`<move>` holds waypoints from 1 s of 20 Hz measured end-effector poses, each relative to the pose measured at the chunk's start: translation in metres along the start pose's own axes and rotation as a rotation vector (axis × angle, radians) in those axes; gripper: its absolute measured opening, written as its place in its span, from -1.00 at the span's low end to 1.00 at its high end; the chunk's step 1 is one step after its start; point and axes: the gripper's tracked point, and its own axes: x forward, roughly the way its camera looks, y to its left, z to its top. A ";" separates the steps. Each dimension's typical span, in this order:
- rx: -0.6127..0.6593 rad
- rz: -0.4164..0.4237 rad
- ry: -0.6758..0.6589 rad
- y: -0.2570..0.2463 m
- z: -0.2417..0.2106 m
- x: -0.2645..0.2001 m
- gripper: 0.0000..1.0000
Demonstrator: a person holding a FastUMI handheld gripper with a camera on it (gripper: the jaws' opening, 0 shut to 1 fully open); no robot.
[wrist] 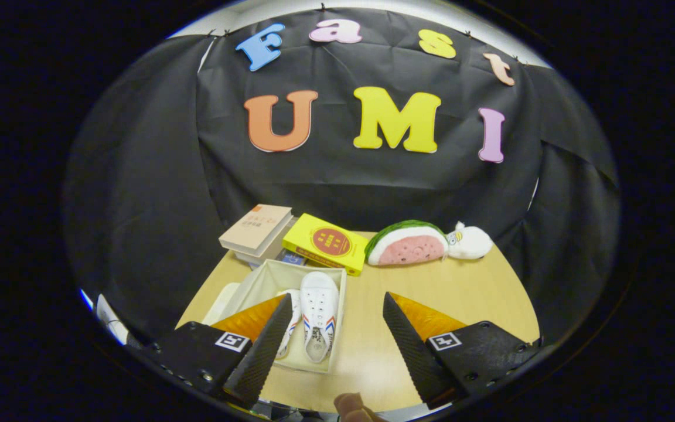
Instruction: Open the storage box then place both shoes into the box .Put the left shoe in first, then the right shoe, with the right side of both shoes facing outward in a uniform manner.
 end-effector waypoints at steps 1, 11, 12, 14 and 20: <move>0.007 0.004 -0.022 -0.004 0.006 -0.010 0.90; 0.020 -0.078 -0.358 -0.074 0.089 -0.101 0.89; 0.018 -0.094 -0.381 -0.081 0.094 -0.107 0.89; 0.008 -0.105 -0.418 -0.088 0.101 -0.119 0.89; 0.044 -0.150 -0.444 -0.115 0.110 -0.128 0.89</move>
